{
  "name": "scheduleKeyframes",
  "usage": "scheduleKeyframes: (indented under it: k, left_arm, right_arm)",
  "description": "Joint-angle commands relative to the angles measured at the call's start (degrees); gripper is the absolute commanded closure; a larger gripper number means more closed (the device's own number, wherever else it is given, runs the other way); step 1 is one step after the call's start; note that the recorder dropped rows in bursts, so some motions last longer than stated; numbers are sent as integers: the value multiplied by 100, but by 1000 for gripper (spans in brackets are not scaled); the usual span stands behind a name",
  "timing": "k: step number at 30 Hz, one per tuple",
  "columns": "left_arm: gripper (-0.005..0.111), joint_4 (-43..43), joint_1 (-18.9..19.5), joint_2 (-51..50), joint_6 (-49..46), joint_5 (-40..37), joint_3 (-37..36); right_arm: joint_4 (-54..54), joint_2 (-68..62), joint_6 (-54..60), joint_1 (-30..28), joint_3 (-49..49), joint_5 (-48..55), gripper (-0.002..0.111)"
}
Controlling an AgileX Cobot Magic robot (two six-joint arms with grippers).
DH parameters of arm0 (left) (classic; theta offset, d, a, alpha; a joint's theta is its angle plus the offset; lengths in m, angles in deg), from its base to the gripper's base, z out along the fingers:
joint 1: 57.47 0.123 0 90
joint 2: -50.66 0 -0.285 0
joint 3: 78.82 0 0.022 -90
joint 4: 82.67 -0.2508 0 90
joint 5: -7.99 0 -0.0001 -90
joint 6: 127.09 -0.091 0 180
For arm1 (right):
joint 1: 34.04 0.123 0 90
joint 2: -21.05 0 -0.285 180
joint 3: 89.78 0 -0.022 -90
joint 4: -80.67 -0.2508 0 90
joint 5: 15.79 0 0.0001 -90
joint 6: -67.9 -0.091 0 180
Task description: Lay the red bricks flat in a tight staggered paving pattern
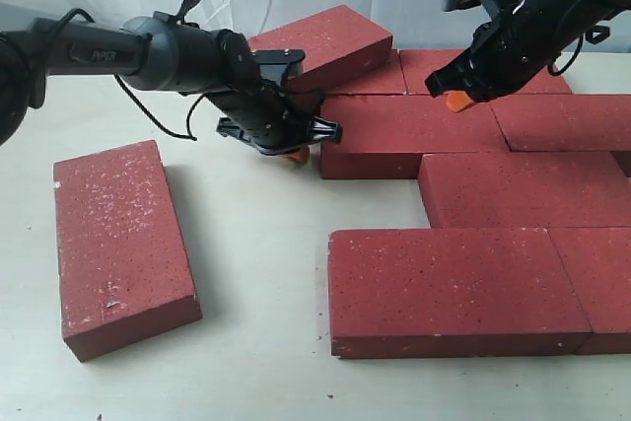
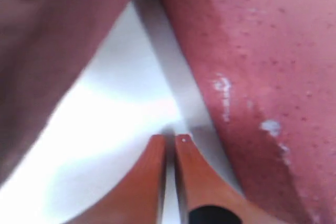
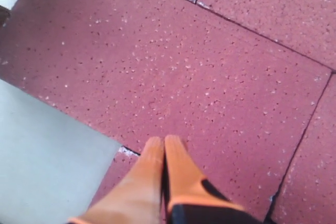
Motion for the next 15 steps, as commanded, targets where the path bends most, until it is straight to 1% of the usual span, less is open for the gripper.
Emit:
scheduleKeyframes:
  k: [1, 5, 7, 9, 12, 15]
  left_arm:
    - [98, -983, 158, 80, 926, -148, -3]
    - [98, -1198, 173, 139, 927, -375, -3]
    - [101, -1380, 119, 287, 927, -344, -69]
    - [107, -1394, 91, 534, 927, -156, -240]
    - [107, -1402, 91, 973, 927, 27, -653]
    - [107, -1618, 91, 1449, 927, 49, -1068]
  right_arm:
    - [-50, 39, 4, -20, 29, 44, 109]
    - [-50, 39, 4, -20, 29, 114, 109]
    - [-50, 51, 4, -20, 29, 215, 109]
    - [55, 94, -22, -20, 29, 387, 109]
    - [80, 259, -143, -20, 29, 509, 109]
    - [-56, 494, -260, -20, 29, 597, 109]
